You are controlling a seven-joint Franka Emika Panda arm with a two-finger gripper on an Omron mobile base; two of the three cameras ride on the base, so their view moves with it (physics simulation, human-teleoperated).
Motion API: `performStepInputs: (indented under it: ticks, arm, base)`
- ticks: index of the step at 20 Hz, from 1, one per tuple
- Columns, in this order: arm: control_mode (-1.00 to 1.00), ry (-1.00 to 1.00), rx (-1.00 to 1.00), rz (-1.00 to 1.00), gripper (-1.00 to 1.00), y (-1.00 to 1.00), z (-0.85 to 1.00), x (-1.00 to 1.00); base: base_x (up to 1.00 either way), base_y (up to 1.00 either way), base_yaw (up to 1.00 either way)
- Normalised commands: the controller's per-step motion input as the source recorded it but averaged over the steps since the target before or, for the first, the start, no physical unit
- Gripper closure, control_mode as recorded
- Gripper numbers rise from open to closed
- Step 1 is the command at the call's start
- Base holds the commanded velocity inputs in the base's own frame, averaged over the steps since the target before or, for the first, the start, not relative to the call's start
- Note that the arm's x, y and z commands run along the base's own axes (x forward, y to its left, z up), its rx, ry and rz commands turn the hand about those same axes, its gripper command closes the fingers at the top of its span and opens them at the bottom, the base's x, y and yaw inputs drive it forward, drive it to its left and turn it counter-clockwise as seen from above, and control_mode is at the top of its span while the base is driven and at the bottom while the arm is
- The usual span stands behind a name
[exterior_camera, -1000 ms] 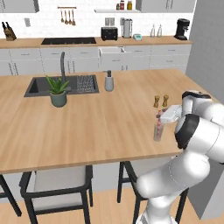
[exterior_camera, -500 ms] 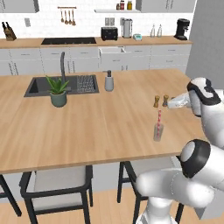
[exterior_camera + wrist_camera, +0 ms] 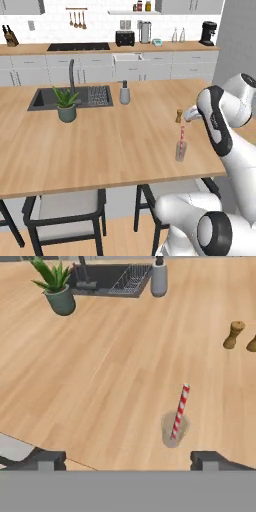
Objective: Take a straw from the drawer in front and place it inside the glass cup on the dining counter.
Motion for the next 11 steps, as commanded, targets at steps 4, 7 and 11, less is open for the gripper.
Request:
performStepInputs:
  ticks: [4,7,11]
  arm:
    - [-1.0,0.67,-0.16,-0.13,-1.0,0.47,0.35,-0.58]
    - [-1.0,0.69,-0.13,-0.1,-1.0,0.58,0.07,-0.52]
    - [-1.0,0.53,-0.1,-0.04,-1.0,0.67,-0.08,-0.53]
  base:
    - [0.0,0.0,0.0]
    - [0.0,0.0,0.0]
    - [0.0,0.0,0.0]
